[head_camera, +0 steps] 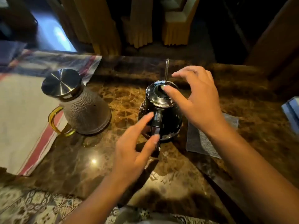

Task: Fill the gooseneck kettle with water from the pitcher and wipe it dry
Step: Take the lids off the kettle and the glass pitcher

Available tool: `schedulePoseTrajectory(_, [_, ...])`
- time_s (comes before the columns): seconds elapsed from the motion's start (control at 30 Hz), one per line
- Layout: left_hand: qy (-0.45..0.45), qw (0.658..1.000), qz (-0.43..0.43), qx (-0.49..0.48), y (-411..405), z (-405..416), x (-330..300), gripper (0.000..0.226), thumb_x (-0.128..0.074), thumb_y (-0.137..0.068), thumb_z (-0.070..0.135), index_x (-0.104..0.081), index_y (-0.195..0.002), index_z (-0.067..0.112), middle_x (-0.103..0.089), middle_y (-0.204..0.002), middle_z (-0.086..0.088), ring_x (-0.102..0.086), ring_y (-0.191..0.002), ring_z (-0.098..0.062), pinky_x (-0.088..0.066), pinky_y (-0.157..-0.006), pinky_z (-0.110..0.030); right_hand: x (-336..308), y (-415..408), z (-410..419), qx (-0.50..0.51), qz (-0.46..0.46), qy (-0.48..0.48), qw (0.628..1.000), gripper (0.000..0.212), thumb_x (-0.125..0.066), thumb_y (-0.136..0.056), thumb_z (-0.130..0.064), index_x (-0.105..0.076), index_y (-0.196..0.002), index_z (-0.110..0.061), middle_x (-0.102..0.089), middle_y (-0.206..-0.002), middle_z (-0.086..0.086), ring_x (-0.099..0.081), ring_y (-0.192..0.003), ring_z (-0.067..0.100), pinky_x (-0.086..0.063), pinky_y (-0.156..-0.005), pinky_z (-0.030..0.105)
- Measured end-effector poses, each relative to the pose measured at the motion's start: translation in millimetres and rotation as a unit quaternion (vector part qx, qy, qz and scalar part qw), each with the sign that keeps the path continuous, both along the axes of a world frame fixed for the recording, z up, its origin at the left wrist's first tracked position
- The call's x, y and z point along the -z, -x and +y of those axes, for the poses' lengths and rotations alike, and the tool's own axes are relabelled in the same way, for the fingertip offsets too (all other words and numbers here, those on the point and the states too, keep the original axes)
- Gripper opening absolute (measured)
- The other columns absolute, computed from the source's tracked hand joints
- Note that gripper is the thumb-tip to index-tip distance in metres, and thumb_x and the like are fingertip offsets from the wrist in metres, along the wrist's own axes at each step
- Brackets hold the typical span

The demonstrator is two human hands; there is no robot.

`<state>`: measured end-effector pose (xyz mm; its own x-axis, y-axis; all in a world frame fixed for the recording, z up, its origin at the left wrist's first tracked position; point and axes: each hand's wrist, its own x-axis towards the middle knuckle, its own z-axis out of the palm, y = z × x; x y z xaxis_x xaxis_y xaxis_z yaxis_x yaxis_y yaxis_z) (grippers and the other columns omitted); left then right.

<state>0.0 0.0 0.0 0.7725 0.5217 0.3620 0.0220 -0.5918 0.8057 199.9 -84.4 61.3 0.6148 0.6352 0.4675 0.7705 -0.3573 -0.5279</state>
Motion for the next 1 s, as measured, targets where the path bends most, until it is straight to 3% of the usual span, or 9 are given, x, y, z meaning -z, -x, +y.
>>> schedulePoseTrajectory(0.1, [0.074, 0.997, 0.011, -0.004, -9.6, -9.6, 0.3, 0.050, -0.056, -0.096, 0.051, -0.045, -0.146, 0.049, -0.069, -0.121, 0.021, -0.065, -0.115, 0.002, -0.052, -0.093, -0.017, 0.0, -3.4, 7.6, 0.029, -0.017, 0.001, 0.999, 0.036, -0.063, -0.094, -0.056, -0.070, -0.111, -0.025, -0.057, -0.108, -0.006, -0.049, -0.107, 0.013, -0.039, -0.086, 0.025])
schedulePoseTrajectory(0.2, [0.165, 0.986, 0.016, -0.010, -18.6, -13.2, 3.2, 0.042, -0.056, -0.094, 0.050, -0.048, -0.133, 0.062, -0.074, -0.109, 0.011, -0.071, -0.109, -0.009, -0.058, -0.094, -0.038, 2.7, -3.6, 14.6, 0.019, -0.007, 0.013, 1.000, 0.031, -0.063, -0.095, -0.053, -0.072, -0.104, -0.026, -0.054, -0.099, -0.009, -0.049, -0.099, 0.011, -0.034, -0.076, 0.017])
schedulePoseTrajectory(0.27, [0.197, 0.980, 0.000, 0.001, -22.0, -10.7, 5.4, 0.037, -0.055, -0.097, 0.045, -0.051, -0.132, 0.056, -0.077, -0.100, 0.005, -0.073, -0.105, -0.015, -0.057, -0.094, -0.047, 4.2, -3.7, 17.1, 0.011, -0.001, 0.014, 1.000, 0.030, -0.063, -0.095, -0.053, -0.074, -0.101, -0.025, -0.053, -0.096, -0.010, -0.047, -0.096, 0.010, -0.032, -0.073, 0.011])
schedulePoseTrajectory(0.4, [0.231, 0.972, -0.016, 0.029, -25.8, -11.7, 7.8, 0.036, -0.052, -0.103, 0.029, -0.051, -0.131, 0.053, -0.073, -0.085, -0.004, -0.075, -0.088, -0.019, -0.059, -0.087, -0.038, 8.5, -1.1, 22.3, 0.007, 0.003, 0.016, 1.000, 0.030, -0.064, -0.096, -0.048, -0.075, -0.095, -0.020, -0.055, -0.091, -0.008, -0.050, -0.089, 0.011, -0.032, -0.071, 0.010])
schedulePoseTrajectory(0.5, [0.227, 0.973, -0.003, 0.036, -27.8, -11.2, 12.2, 0.041, -0.049, -0.103, 0.027, -0.049, -0.129, 0.059, -0.067, -0.079, -0.004, -0.070, -0.076, -0.019, -0.060, -0.078, -0.044, 8.0, -0.4, 23.9, -0.005, 0.005, 0.012, 1.000, 0.029, -0.061, -0.098, -0.045, -0.071, -0.091, -0.019, -0.056, -0.086, -0.007, -0.051, -0.083, 0.011, -0.033, -0.068, 0.014])
schedulePoseTrajectory(0.6, [0.218, 0.975, -0.006, 0.043, -28.4, -13.2, 14.5, 0.039, -0.046, -0.104, 0.033, -0.048, -0.130, 0.062, -0.065, -0.079, -0.003, -0.065, -0.072, -0.018, -0.058, -0.076, -0.046, 7.4, 0.8, 26.3, -0.012, 0.017, 0.017, 1.000, 0.030, -0.057, -0.100, -0.045, -0.061, -0.083, -0.021, -0.053, -0.079, -0.008, -0.050, -0.078, 0.013, -0.033, -0.068, 0.026])
schedulePoseTrajectory(0.73, [0.202, 0.979, -0.005, 0.035, -29.7, -14.6, 16.6, 0.037, -0.041, -0.102, 0.042, -0.045, -0.133, 0.062, -0.066, -0.080, -0.004, -0.065, -0.072, -0.018, -0.056, -0.078, -0.044, -2.0, 0.8, 34.7, 0.000, -0.012, 0.097, 0.995, 0.042, -0.051, -0.099, -0.059, -0.051, -0.077, -0.024, -0.049, -0.075, -0.011, -0.048, -0.076, 0.015, -0.030, -0.078, 0.034])
schedulePoseTrajectory(0.83, [0.193, 0.981, -0.011, 0.030, -29.9, -16.8, 17.9, 0.038, -0.041, -0.103, 0.039, -0.044, -0.133, 0.062, -0.065, -0.080, -0.004, -0.064, -0.071, -0.016, -0.055, -0.076, -0.039, -10.5, -1.1, 42.7, -0.004, -0.039, 0.160, 0.986, 0.044, -0.048, -0.102, -0.054, -0.044, -0.070, -0.025, -0.045, -0.069, -0.012, -0.049, -0.073, 0.017, -0.033, -0.079, 0.037])
schedulePoseTrajectory(1.0, [0.195, 0.980, -0.026, 0.036, -31.5, -18.3, 18.1, 0.037, -0.038, -0.103, 0.042, -0.044, -0.135, 0.059, -0.064, -0.079, -0.003, -0.062, -0.070, -0.013, -0.052, -0.075, -0.028, -12.2, -7.9, 48.9, -0.028, -0.011, 0.177, 0.984, 0.047, -0.051, -0.102, -0.044, -0.038, -0.062, -0.024, -0.044, -0.063, -0.008, -0.043, -0.058, 0.011, -0.026, -0.060, 0.034])
